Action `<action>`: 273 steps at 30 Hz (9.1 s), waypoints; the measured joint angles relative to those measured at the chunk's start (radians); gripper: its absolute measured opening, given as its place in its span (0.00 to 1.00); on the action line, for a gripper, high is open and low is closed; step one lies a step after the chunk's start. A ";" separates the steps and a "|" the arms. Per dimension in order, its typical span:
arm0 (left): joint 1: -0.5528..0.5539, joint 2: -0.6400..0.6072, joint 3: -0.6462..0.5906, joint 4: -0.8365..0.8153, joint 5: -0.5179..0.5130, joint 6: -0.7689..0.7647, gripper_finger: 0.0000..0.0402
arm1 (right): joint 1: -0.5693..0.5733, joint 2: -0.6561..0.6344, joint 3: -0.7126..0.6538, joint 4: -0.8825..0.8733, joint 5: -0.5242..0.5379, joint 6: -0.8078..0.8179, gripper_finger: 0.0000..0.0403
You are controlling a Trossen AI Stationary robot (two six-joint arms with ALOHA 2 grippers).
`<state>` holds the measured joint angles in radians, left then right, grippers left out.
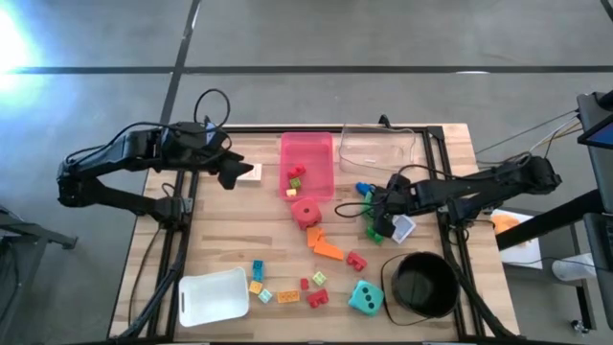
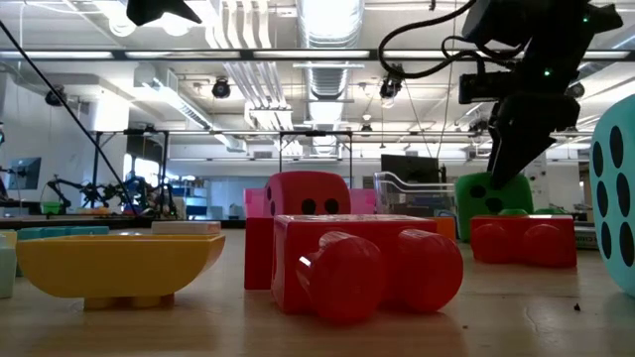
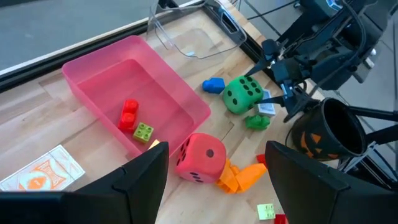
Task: Pick & Place Toys
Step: Put the green dice into the transparent bin, then put the green game piece into the red bin
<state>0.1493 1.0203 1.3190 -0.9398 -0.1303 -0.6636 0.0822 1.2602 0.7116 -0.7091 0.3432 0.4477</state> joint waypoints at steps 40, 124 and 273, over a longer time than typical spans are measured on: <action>0.000 0.000 0.000 0.000 0.003 -0.019 0.68 | 0.002 0.097 -0.011 0.014 0.071 -0.109 0.38; 0.000 0.000 0.000 0.000 0.003 0.011 0.68 | -0.630 0.082 0.542 -0.365 -0.003 -0.135 0.12; 0.000 0.001 0.000 -0.002 -0.012 0.008 0.68 | 0.087 0.423 0.386 -0.149 -0.371 0.525 0.81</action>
<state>0.1493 1.0210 1.3190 -0.9413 -0.1421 -0.6553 0.1692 1.6834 1.0977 -0.8581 -0.0280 0.9729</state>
